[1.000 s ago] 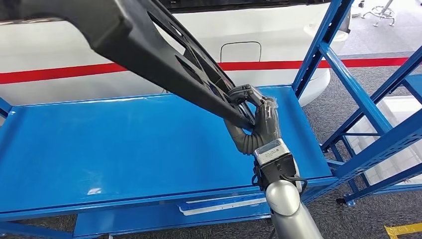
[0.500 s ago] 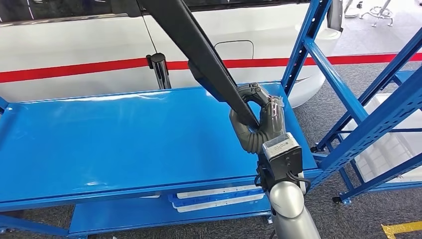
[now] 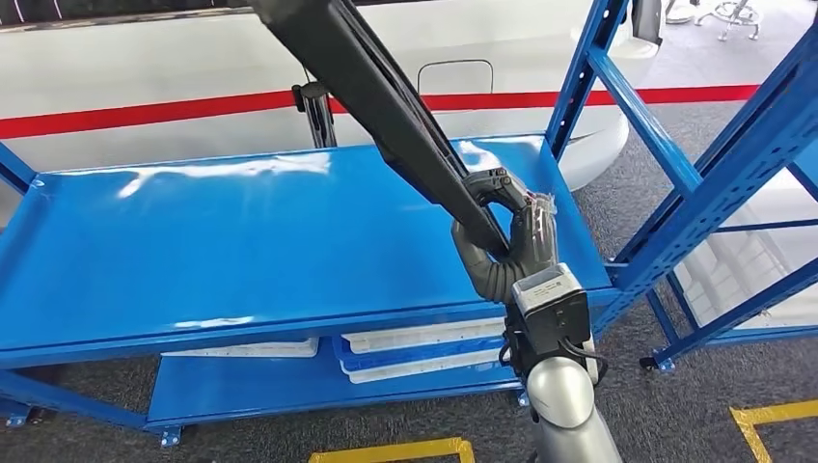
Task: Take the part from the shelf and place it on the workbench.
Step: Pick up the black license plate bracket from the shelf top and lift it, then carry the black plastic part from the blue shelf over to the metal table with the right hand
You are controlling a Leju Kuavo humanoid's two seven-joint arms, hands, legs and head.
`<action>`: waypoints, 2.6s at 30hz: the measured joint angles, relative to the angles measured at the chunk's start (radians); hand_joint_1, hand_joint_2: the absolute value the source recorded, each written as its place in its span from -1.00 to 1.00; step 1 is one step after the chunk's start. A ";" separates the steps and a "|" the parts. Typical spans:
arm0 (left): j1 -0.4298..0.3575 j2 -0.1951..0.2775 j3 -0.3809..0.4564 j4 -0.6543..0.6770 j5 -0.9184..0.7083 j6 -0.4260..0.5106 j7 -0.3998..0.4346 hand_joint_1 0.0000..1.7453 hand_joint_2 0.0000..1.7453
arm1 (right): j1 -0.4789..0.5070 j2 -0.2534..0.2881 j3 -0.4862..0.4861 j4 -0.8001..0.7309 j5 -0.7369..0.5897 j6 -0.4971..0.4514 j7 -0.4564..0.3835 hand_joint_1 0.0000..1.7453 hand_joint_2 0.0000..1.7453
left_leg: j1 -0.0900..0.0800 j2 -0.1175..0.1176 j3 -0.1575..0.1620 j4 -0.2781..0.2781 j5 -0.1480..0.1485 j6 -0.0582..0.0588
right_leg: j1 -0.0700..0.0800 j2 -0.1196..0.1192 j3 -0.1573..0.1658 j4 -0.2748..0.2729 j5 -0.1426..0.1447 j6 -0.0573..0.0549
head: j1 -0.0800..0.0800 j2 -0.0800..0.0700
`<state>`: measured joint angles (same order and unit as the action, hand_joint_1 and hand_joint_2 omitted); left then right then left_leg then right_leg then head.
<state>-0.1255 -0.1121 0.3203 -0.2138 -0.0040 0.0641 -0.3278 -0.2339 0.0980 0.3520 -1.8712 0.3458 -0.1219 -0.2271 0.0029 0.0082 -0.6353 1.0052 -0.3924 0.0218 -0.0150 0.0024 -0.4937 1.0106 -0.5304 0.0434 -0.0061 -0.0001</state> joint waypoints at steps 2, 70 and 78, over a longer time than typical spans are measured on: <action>0.000 0.001 0.004 0.000 -0.005 0.001 0.004 -1.00 1.00 | 0.006 0.003 -0.003 -0.002 0.006 0.000 0.001 1.00 1.00 | 0.002 -0.001 -0.006 0.005 0.007 -0.012 | -0.003 0.000 -0.011 -0.006 0.004 -0.013 | 0.000 0.000; 0.032 0.046 0.137 -0.001 0.014 0.019 -0.034 -1.00 1.00 | 0.021 0.027 -0.065 0.065 0.005 0.017 -0.039 1.00 1.00 | 0.015 -0.011 -0.095 0.279 -0.166 -0.034 | 0.000 -0.013 -0.009 -0.047 0.051 -0.054 | -0.017 0.000; 0.030 0.054 0.157 -0.003 0.015 0.009 -0.044 -1.00 1.00 | 0.002 0.033 -0.071 0.078 0.005 0.021 -0.038 1.00 1.00 | 0.026 -0.022 0.107 0.018 -0.112 -0.038 | 0.001 -0.013 -0.105 0.002 0.103 -0.001 | -0.016 0.000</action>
<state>-0.0953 -0.0585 0.4776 -0.2167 0.0113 0.0727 -0.3720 -0.2322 0.1308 0.2808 -1.7933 0.3509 -0.1008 -0.2652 0.0289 -0.0135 -0.5281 1.0235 -0.5041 -0.0157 -0.0138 -0.0111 -0.5990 1.0126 -0.4274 0.0422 -0.0217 0.0000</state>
